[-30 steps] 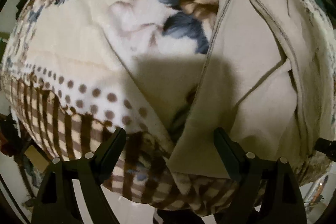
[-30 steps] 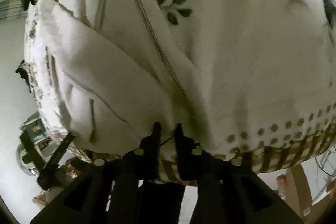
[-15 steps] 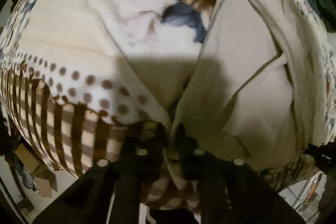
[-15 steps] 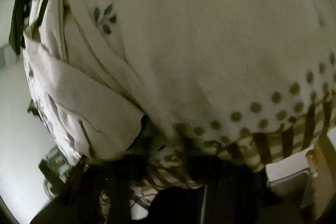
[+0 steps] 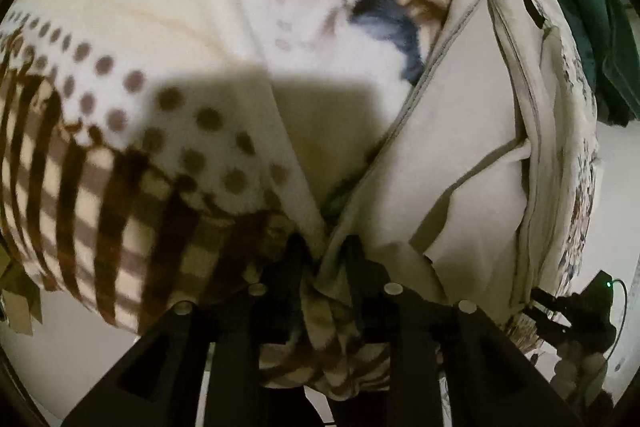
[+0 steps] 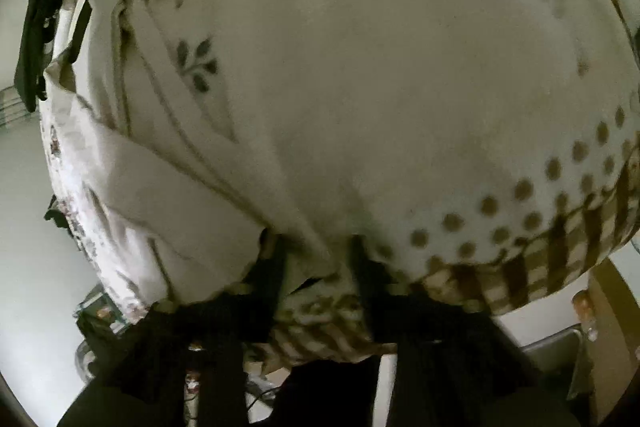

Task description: Fold small clothes

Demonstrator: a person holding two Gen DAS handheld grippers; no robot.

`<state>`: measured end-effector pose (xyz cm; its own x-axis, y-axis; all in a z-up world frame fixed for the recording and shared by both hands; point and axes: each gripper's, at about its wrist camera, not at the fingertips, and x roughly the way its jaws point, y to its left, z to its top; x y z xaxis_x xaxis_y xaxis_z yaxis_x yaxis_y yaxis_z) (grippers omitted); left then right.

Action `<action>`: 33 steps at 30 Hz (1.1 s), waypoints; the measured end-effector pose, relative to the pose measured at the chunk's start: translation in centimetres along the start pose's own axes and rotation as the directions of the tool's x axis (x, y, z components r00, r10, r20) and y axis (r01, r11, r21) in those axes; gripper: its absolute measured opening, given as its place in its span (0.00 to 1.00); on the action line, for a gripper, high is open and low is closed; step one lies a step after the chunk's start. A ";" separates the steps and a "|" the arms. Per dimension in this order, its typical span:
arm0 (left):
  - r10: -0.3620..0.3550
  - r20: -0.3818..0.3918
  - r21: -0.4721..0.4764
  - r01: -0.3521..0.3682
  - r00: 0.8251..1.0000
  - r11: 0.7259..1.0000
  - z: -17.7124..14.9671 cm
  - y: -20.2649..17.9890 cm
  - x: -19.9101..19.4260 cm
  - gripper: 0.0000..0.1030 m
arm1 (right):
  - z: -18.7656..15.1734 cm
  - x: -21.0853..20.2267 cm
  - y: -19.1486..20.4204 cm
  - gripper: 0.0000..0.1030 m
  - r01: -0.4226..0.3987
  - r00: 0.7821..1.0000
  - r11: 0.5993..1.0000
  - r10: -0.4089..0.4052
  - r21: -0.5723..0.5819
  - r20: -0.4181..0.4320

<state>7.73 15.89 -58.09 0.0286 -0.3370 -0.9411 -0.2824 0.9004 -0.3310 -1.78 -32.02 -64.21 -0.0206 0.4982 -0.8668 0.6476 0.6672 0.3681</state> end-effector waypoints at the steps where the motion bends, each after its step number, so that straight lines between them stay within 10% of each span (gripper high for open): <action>1: 0.005 0.009 0.014 -0.005 1.000 1.000 -0.1 0.1 -0.2 0.19 | 0.2 0.4 -0.5 0.38 -0.012 1.000 1.000 0.012 0.008 -0.017; 3: 0.017 0.033 0.032 -0.018 0.999 0.999 -0.7 -0.1 -0.6 0.18 | 0.2 0.5 -0.9 0.37 -0.030 1.000 0.999 0.031 0.015 -0.008; 6: 0.049 0.053 0.050 -0.052 0.997 0.997 -1.9 -0.9 -1.6 0.06 | -0.4 0.2 -0.3 0.06 -0.066 0.998 0.998 0.066 0.013 0.006; 15: -0.048 0.077 -0.084 0.055 0.996 0.995 -1.4 0.0 -7.8 0.01 | -1.6 -5.1 3.2 0.05 -0.164 0.986 0.986 0.164 -0.021 0.024; 28: -0.151 0.317 0.034 0.148 0.936 0.988 13.0 -8.3 -8.8 0.01 | 8.5 -10.1 11.9 0.05 -0.220 0.948 0.964 0.247 -0.146 0.202; 33: -0.191 0.259 -0.011 0.201 0.947 0.980 18.5 -8.3 -5.8 0.04 | 14.4 -8.2 15.6 0.08 -0.208 0.948 0.959 0.246 -0.192 0.200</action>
<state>27.67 15.46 -51.21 0.3295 -0.4201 -0.8455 -0.2816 0.8111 -0.5127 19.43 -33.72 -56.19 0.2925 0.5256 -0.7989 0.4791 0.6425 0.5981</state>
